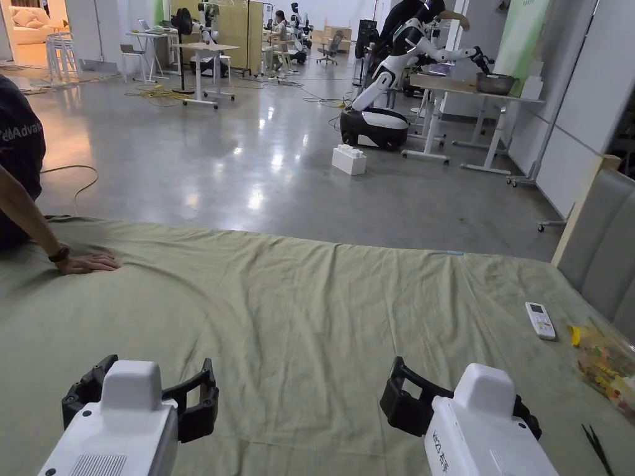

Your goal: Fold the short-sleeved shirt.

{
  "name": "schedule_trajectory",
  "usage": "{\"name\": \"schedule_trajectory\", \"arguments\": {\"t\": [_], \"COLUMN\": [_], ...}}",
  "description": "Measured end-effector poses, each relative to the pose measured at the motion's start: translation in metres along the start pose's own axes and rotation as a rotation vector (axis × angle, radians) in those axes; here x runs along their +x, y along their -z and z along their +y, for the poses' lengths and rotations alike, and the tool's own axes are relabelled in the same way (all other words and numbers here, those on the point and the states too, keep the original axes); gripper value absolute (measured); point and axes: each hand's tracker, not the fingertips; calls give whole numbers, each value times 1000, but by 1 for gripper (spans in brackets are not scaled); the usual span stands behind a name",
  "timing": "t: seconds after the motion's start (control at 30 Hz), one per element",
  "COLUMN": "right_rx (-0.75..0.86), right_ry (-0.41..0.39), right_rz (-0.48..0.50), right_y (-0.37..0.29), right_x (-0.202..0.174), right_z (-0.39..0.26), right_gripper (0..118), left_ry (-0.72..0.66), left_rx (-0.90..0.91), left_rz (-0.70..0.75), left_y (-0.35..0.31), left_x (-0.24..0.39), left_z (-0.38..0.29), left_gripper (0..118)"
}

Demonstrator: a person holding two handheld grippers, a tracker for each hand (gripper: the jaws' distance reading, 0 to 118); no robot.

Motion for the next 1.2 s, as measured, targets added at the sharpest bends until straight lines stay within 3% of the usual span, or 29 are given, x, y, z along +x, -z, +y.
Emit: {"name": "schedule_trajectory", "arguments": {"t": [0.17,0.4,1.2], "right_rx": [-55,-116,-204], "right_ry": [80,97,42], "right_rz": [-46,-65,-64], "right_y": [3,9,19], "right_x": [-2,1,1], "right_z": [2,4,0], "right_gripper": [118,118,118], "left_ry": [-55,-62,-74], "left_rx": [-25,-30,-55], "left_rz": [-11,-23,-75], "left_y": [1,2,0], "left_x": [-4,-3,-2], "left_z": [5,12,14], "left_gripper": [103,103,103]}}
